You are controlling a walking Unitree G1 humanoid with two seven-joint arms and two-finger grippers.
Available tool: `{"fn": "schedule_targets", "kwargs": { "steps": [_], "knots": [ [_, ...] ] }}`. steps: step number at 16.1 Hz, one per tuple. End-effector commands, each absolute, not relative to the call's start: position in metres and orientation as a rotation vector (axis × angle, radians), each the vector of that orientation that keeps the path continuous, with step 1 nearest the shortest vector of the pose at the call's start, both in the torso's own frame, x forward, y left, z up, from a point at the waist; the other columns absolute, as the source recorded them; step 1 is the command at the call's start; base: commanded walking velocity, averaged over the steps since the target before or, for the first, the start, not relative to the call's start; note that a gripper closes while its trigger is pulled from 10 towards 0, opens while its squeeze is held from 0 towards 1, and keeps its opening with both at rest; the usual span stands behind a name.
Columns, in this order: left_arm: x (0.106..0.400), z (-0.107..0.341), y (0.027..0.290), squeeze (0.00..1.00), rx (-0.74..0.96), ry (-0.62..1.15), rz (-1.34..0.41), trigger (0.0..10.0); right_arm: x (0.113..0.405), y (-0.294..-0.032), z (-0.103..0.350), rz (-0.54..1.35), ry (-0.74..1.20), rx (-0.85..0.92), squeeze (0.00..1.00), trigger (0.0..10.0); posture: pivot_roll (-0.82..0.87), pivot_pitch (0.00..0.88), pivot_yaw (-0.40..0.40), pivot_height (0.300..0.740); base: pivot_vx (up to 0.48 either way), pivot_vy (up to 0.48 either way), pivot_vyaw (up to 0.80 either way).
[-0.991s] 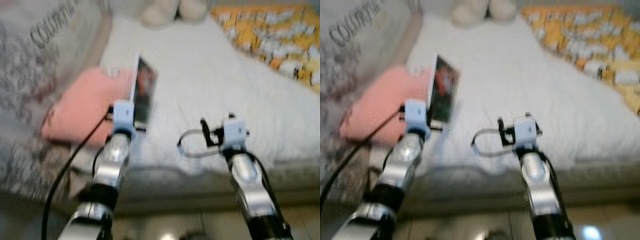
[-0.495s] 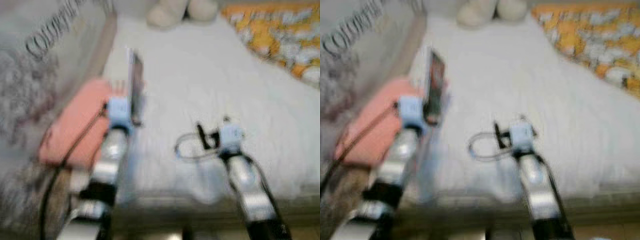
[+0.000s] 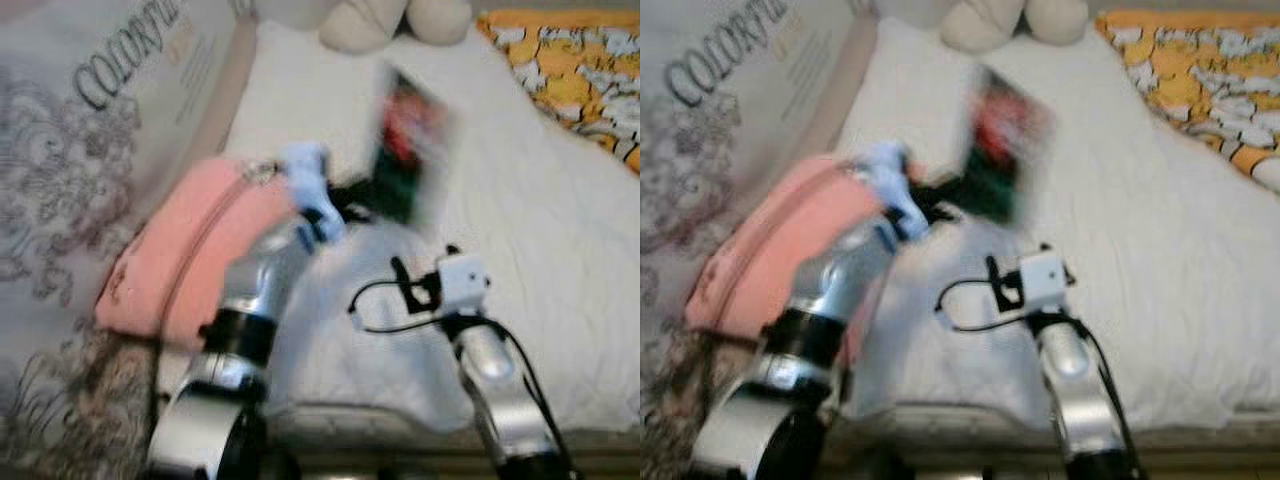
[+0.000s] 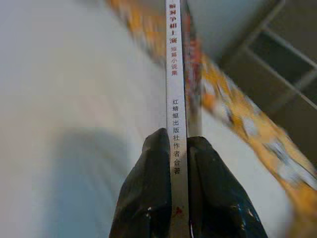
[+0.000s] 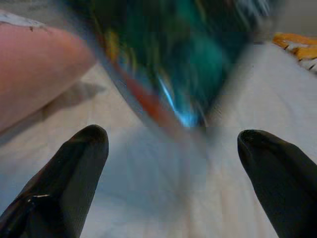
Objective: Clean up the room
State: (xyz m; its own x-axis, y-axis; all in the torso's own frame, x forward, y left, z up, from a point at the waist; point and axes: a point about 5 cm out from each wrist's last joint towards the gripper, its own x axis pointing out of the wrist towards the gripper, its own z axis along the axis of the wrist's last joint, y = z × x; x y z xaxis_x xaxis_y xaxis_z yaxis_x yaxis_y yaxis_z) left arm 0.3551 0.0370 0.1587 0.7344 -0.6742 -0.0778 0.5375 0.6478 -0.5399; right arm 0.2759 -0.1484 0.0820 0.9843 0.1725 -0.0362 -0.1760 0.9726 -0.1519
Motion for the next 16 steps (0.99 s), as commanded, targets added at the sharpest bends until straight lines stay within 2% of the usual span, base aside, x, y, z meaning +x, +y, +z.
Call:
{"fn": "schedule_targets", "kwargs": {
  "steps": [1,4,6,8,12,16],
  "knots": [
    [0.362,0.159,0.052,0.00,-0.582,0.300,-0.683,10.0,0.274,-0.148,0.088,0.178,0.009,-0.142,0.00,10.0,-0.20,0.071,0.058,0.731,0.000,0.000,0.00],
    [0.368,0.130,0.065,0.00,-0.598,0.413,-0.578,10.0,0.262,-0.150,0.102,0.207,-0.047,-0.152,0.00,10.0,-0.23,0.117,0.037,0.731,0.000,0.000,0.00],
    [0.374,0.119,0.080,0.00,-0.608,0.400,-0.460,10.0,0.239,-0.156,0.102,0.255,-0.026,-0.183,0.00,10.0,-0.26,0.143,0.011,0.731,0.000,0.000,0.00],
    [0.378,0.119,0.086,0.00,-0.641,0.385,-0.416,10.0,0.228,-0.165,0.096,0.257,0.017,-0.196,0.00,10.0,-0.27,0.148,0.007,0.731,0.000,0.000,0.00],
    [0.370,0.091,0.095,0.00,-0.655,0.439,-0.245,10.0,0.209,-0.171,0.105,0.250,0.052,-0.211,0.00,10.0,-0.35,0.218,-0.039,0.731,0.000,0.000,0.00],
    [0.360,0.069,0.107,0.00,-0.600,0.550,-0.165,10.0,0.197,-0.176,0.111,0.253,0.079,-0.215,0.00,10.0,-0.37,0.250,-0.058,0.731,0.000,0.000,0.00]
  ]
}}
